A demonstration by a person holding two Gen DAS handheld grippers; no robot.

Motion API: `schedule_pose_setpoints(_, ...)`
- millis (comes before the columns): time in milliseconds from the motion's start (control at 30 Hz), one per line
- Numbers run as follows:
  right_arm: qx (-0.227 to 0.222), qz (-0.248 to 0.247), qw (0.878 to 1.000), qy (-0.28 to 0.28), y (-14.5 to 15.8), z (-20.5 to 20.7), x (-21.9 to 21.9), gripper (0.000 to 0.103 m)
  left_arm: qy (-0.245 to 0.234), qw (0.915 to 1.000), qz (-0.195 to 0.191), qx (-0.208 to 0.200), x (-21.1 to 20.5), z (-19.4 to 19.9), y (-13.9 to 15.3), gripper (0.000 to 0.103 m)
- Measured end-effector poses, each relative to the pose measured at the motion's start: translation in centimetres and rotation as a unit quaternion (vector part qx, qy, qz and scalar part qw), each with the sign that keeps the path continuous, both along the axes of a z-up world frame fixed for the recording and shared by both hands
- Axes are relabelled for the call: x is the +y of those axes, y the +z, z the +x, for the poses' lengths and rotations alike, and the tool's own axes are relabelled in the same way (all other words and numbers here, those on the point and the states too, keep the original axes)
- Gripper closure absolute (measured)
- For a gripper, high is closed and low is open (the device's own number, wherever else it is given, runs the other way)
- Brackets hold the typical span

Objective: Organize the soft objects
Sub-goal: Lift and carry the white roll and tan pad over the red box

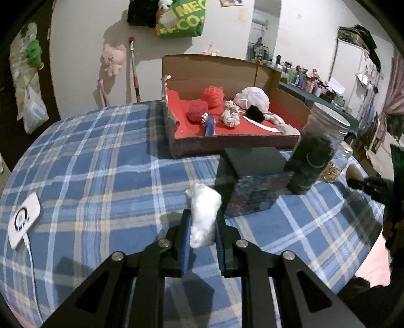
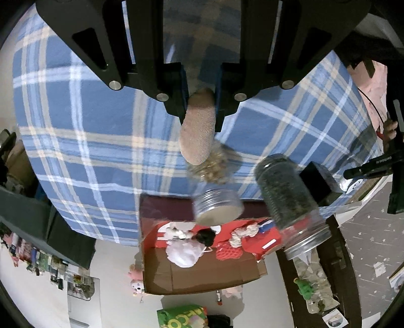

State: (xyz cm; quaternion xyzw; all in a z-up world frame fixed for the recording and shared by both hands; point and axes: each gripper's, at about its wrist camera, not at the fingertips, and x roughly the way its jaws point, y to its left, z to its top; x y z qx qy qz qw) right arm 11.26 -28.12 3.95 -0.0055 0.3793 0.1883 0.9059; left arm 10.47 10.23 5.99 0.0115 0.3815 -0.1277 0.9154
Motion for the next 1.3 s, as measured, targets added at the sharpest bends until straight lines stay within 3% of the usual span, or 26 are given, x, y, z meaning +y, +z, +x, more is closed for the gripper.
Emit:
schedule_pose_setpoints(633,-0.01,-0.044,0.997,0.059,2.1,6.4,-1.1,0.087,-0.077,0.997,0.012,-0.003,0.0,6.5,1.8,0.085)
schedule_pose_setpoints(1000,0.001,-0.019,0.994,0.108,4.7,10.4,-0.4,0.087,-0.129,0.9912,0.028,0.003,-3.6,10.5,4.0,0.085)
schedule_pose_setpoints(1300,0.029,-0.022,0.983,0.178,6.2,14.8,4.0,0.087,-0.178,0.9827,0.041,0.031,-7.8,14.6,4.9,0.084)
